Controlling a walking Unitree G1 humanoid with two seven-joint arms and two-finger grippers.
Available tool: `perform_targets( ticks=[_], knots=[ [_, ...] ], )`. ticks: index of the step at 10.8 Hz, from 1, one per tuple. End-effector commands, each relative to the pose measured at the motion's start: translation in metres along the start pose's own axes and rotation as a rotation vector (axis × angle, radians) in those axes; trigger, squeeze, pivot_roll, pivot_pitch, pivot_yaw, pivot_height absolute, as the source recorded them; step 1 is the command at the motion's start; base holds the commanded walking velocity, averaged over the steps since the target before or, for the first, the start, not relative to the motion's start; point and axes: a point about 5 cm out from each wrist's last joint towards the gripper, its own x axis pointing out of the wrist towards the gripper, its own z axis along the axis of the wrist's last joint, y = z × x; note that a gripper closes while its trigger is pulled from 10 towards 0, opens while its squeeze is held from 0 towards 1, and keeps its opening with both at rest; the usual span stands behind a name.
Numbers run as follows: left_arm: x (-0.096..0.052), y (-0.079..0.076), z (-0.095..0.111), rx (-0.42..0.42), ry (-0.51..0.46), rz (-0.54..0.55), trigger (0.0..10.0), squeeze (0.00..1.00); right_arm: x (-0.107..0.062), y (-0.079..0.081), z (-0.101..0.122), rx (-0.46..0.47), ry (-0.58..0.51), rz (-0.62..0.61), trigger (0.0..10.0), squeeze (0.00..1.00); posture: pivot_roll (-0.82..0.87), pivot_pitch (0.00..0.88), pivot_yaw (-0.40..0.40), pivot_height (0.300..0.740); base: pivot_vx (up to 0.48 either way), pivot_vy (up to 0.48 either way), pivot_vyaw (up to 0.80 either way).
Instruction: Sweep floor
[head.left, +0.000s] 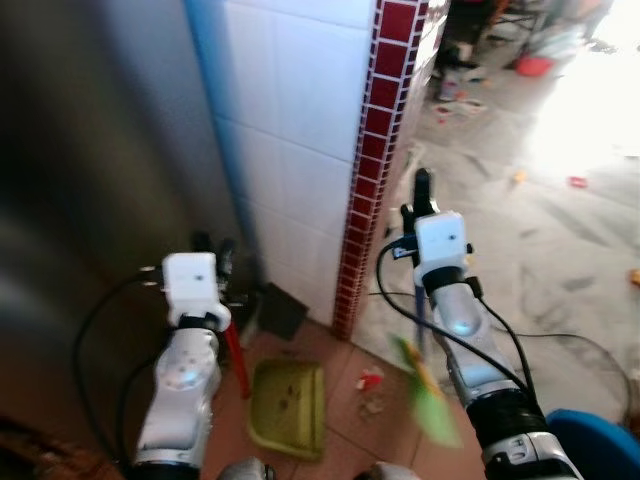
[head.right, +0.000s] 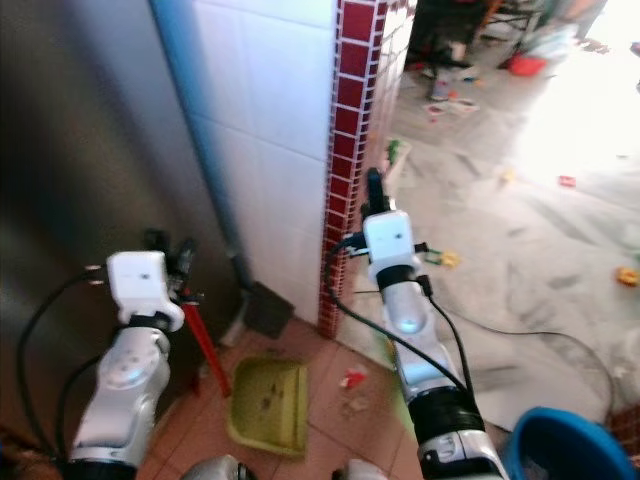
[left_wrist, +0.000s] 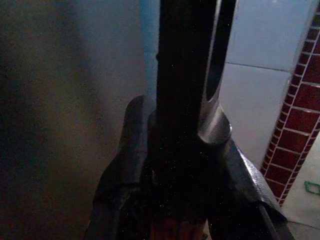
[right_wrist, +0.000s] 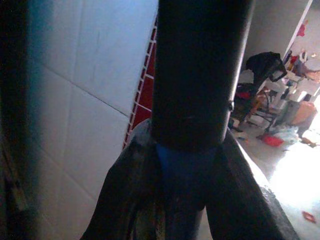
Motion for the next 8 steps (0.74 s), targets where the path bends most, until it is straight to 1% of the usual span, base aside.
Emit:
perform_targets(
  ticks=[1,3,4,5,6,7,8],
  knots=[
    [0.004,0.0,0.015,0.01,-0.072,0.001,10.0,0.0,0.008,-0.002,0.011,-0.032,-0.056,0.01,10.0,0.0,-0.01,0.0,-0.001,0.74,0.0,0.0,0.0],
    [0.007,0.001,0.012,0.022,-0.056,0.015,10.0,0.0,0.008,0.004,0.014,-0.048,-0.084,0.039,10.0,0.0,0.0,0.0,-0.005,0.74,0.0,0.0,0.0],
    [0.011,-0.001,0.011,0.024,-0.053,0.025,10.0,0.0,0.009,0.006,0.019,-0.053,-0.115,0.058,10.0,0.0,-0.01,0.0,-0.015,0.74,0.0,0.0,0.0],
    [0.019,-0.003,0.008,0.014,-0.029,0.061,10.0,0.0,0.01,0.008,0.021,-0.006,-0.121,0.115,10.0,0.0,-0.01,0.0,-0.027,0.74,0.0,0.0,0.0],
    [0.024,-0.007,0.005,0.005,-0.017,0.072,10.0,0.0,0.011,0.007,0.022,0.001,-0.127,0.125,10.0,0.0,-0.01,0.0,-0.036,0.74,0.0,0.0,0.0],
    [0.028,-0.012,0.003,0.009,-0.024,0.064,10.0,0.0,0.014,0.008,0.026,0.004,-0.138,0.14,10.0,0.0,-0.01,0.0,-0.051,0.74,0.0,0.0,0.0],
    [0.035,-0.019,-0.005,0.008,-0.009,0.084,10.0,0.0,0.017,0.01,0.026,0.002,-0.131,0.152,10.0,0.0,-0.02,0.0,-0.061,0.74,0.0,0.0,0.0]
  ],
)
